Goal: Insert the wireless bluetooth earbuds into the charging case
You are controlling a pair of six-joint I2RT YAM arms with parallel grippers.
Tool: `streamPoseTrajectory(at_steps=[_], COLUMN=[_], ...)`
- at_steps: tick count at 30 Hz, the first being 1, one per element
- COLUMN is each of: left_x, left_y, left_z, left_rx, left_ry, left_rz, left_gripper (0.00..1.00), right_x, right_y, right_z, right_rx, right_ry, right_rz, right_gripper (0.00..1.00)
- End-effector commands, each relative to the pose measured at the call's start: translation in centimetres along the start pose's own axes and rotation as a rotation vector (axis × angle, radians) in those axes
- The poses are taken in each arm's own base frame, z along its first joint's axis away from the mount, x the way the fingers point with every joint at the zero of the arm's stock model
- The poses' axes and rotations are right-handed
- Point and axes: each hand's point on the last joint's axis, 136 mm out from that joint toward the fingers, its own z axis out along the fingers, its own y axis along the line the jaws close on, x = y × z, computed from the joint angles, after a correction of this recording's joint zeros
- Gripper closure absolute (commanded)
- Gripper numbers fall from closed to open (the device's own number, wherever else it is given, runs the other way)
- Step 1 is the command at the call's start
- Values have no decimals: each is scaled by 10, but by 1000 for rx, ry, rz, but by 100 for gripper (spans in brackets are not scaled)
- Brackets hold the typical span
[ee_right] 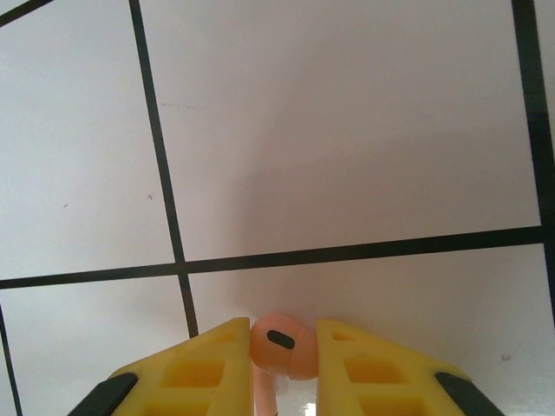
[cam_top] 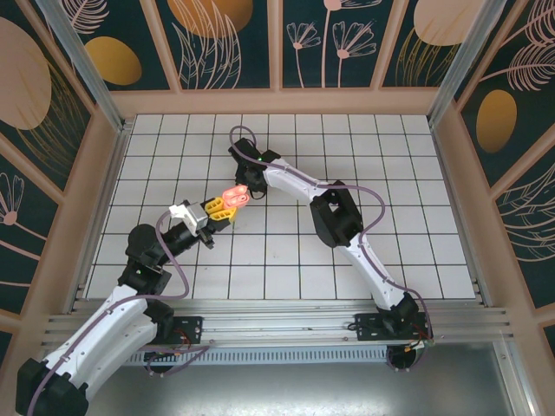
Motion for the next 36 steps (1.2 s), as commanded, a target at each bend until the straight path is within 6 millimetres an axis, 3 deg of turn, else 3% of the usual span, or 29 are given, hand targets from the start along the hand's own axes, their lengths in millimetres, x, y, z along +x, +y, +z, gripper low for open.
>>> streamPoseTrajectory(at_steps=[1, 13, 22, 27, 36], left_x=[-13, -12, -4, 1, 15], left_y=[-4, -10, -13, -13, -3], left_z=[-2, -3, 0, 5, 23], left_rx=[13, 47, 70, 90, 90], left_ry=[-47, -39, -20, -13, 10], left_rz=[11, -19, -54, -84, -161], left_gripper=[100, 100, 100, 100, 100], right_x=[2, -15, -7, -8, -22], right_y=[-3, -12, -45, -62, -73], right_z=[-4, -61, -107, -141, -209], right_rx=[18, 35, 40, 25, -28], right_ry=[21, -50, -87, -149, -312], right_rz=[-41, -86, -72, -60, -64], right_gripper=[81, 81, 81, 81, 81])
